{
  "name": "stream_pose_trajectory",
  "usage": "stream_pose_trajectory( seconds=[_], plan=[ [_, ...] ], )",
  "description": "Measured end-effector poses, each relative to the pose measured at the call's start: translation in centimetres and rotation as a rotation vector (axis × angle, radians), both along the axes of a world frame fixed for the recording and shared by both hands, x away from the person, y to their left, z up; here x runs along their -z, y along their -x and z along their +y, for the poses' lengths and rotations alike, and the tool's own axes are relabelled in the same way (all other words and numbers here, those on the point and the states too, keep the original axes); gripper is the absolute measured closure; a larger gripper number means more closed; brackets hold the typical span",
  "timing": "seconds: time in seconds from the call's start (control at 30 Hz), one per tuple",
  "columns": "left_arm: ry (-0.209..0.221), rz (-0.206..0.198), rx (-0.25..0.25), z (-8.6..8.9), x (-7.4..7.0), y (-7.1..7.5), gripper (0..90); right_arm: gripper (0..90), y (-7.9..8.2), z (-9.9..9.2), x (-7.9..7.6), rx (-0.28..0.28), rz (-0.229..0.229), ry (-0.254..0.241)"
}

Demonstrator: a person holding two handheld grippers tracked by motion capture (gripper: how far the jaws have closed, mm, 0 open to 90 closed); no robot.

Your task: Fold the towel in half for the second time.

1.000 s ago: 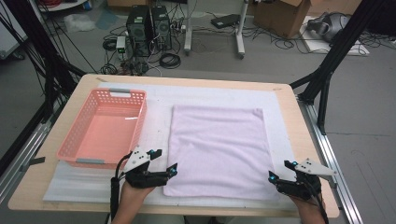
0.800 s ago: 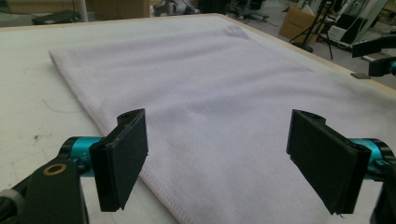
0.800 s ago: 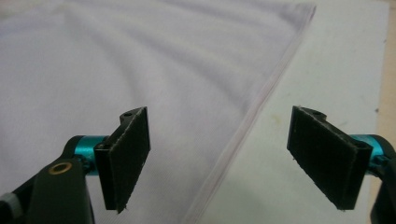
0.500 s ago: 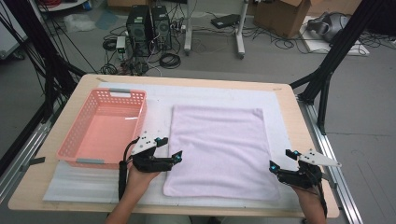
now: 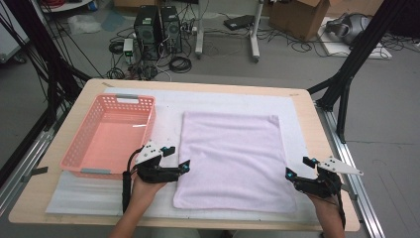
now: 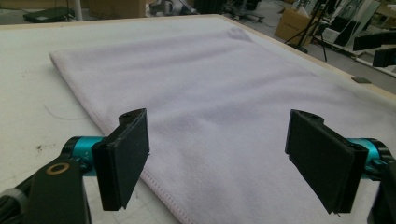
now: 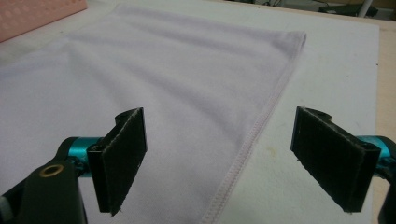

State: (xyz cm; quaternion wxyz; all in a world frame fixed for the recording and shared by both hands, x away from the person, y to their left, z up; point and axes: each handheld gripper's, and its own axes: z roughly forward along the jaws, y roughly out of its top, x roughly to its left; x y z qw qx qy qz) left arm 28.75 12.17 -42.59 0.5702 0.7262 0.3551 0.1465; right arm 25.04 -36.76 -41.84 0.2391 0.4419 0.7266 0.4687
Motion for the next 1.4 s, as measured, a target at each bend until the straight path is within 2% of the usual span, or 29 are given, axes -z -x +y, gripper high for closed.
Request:
stream_pose_trajectory(
  seconds=[0.43, 0.6, 0.7, 0.87, 0.9, 0.97, 1.03, 1.1, 1.17, 1.27, 1.37, 1.4],
  plan=[
    [-0.012, 0.024, -0.01, 0.0, 0.2, -0.4, 22.4, 17.3, -0.2, -0.1, 0.2, -0.01, 0.007, 0.006],
    [-0.026, 0.04, -0.012, -0.3, 0.5, -0.7, 22.9, 17.3, -0.6, -0.3, 0.5, -0.015, 0.035, -0.013],
    [-0.017, 0.044, -0.02, -0.4, 0.4, -1.1, 22.9, 17.1, -1.2, -0.3, 0.7, -0.016, 0.054, -0.033],
    [0.001, 0.05, -0.04, -0.7, 0.2, -2.6, 22.9, 17.1, -1.9, -0.1, 0.2, -0.016, 0.052, -0.031],
    [-0.007, 0.06, -0.042, -0.9, 0.1, -3.0, 22.9, 17.1, -2.0, -0.1, 0.1, -0.017, 0.051, -0.027],
    [-0.029, 0.051, -0.061, -1.1, -0.4, -3.6, 23.1, 17.1, -2.3, -0.2, -0.1, -0.018, 0.045, -0.023],
    [-0.021, 0.048, -0.087, -1.3, -0.8, -4.4, 23.0, 17.1, -2.5, -0.3, -0.3, -0.018, 0.047, -0.026],
    [-0.016, 0.064, -0.102, -1.5, -1.1, -5.3, 22.8, 17.1, -2.9, -0.3, -0.4, -0.017, 0.044, -0.024],
    [-0.027, 0.081, -0.105, -1.7, -1.1, -6.1, 22.9, 17.3, -3.3, -0.4, -0.6, -0.015, 0.044, -0.028],
    [-0.043, 0.102, -0.141, -2.0, -1.1, -7.3, 25.2, 17.8, -4.1, -0.3, -0.7, -0.012, 0.048, -0.035],
    [-0.015, 0.12, -0.16, -1.8, -0.7, -8.5, 27.0, 18.0, -5.2, -0.2, -0.8, -0.003, 0.058, -0.036],
    [-0.025, 0.147, -0.171, -1.8, -0.5, -9.0, 27.4, 18.5, -5.6, -0.2, -0.9, 0.001, 0.06, -0.037]
  ],
)
